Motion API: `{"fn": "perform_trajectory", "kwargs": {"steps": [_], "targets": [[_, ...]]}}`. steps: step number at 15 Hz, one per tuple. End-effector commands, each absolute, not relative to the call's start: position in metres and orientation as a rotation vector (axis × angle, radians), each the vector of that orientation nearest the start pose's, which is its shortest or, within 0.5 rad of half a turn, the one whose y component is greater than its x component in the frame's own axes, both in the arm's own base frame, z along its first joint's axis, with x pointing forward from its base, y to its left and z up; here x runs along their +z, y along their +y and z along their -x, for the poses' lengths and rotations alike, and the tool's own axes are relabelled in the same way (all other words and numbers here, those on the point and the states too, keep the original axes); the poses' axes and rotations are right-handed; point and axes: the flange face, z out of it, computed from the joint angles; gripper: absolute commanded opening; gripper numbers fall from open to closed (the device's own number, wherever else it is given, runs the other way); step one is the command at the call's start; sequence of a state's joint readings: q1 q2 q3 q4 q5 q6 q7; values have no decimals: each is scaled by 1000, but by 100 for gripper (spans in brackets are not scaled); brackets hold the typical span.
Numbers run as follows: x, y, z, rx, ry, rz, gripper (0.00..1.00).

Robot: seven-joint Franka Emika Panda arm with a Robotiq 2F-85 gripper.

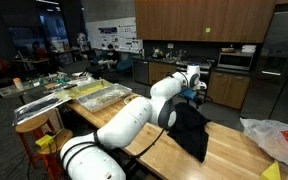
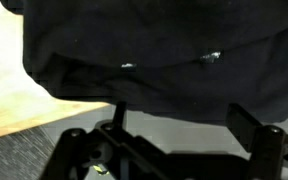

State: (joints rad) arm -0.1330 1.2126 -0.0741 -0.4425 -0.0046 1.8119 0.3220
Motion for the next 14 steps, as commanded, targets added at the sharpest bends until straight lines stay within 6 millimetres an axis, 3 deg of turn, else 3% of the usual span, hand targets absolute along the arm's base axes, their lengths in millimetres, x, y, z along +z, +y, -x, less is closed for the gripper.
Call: {"fn": "perform_trajectory", "kwargs": {"steps": [1, 5, 7, 11, 14], "targets": [[296, -112, -803, -108, 708, 3155, 100], [252, -92, -789, 151, 674, 3225, 100], [236, -86, -778, 326, 554, 3193, 100], [225, -77, -766, 487, 269, 3126, 100], [229, -69, -760, 568, 41, 3083, 100]]}}
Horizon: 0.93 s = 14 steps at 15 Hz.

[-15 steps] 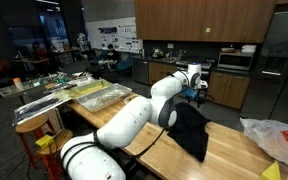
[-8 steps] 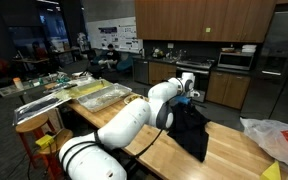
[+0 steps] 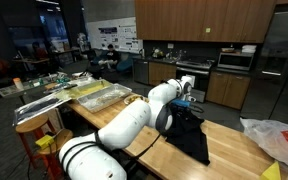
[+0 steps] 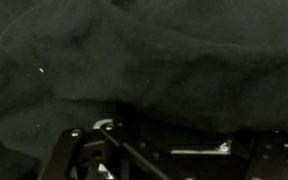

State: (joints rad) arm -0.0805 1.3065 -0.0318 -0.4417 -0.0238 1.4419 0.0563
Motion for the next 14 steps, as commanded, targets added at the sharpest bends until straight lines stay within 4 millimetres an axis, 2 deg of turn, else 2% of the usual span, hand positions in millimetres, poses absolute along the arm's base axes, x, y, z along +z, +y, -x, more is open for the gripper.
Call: {"fn": "perform_trajectory", "kwargs": {"steps": [1, 9, 14], "targets": [[230, -66, -758, 590, -39, 3067, 100], [250, -56, -740, 807, -665, 2943, 100], [281, -70, -753, 759, -1076, 2964, 100]]}}
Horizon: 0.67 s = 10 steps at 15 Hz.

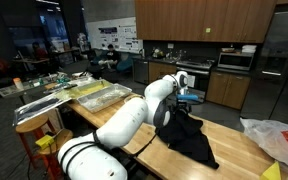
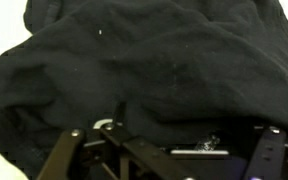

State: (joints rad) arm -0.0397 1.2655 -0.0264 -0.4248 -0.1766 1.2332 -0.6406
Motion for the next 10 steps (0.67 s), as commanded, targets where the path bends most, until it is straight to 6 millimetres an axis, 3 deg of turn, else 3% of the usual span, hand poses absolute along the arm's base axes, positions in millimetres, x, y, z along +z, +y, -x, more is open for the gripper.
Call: {"fn": "perform_trajectory", "kwargs": {"steps": [1, 5, 10], "targets": [[287, -75, -758, 725, -1158, 2970, 100], [303, -93, -771, 403, -1011, 3003, 100], [281, -99, -776, 262, -574, 3022, 100]]}}
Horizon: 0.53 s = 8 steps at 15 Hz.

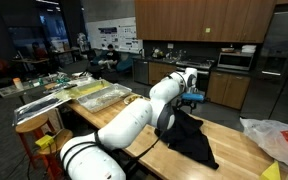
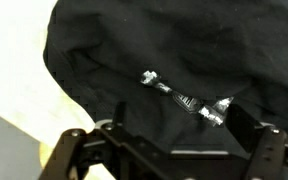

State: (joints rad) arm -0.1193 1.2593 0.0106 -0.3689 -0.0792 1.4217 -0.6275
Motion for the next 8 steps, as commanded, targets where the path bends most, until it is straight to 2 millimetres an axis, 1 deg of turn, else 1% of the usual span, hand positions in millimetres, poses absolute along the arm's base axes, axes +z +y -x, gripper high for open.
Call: {"fn": "perform_trajectory", "kwargs": {"steps": [1, 4, 7, 8], "targets": [[275, -97, -779, 237, -493, 3030, 100], [258, -84, -789, 146, -254, 3056, 100], [232, -60, -800, 43, -22, 3069, 100], [222, -48, -804, 8, 58, 3071, 100]]}}
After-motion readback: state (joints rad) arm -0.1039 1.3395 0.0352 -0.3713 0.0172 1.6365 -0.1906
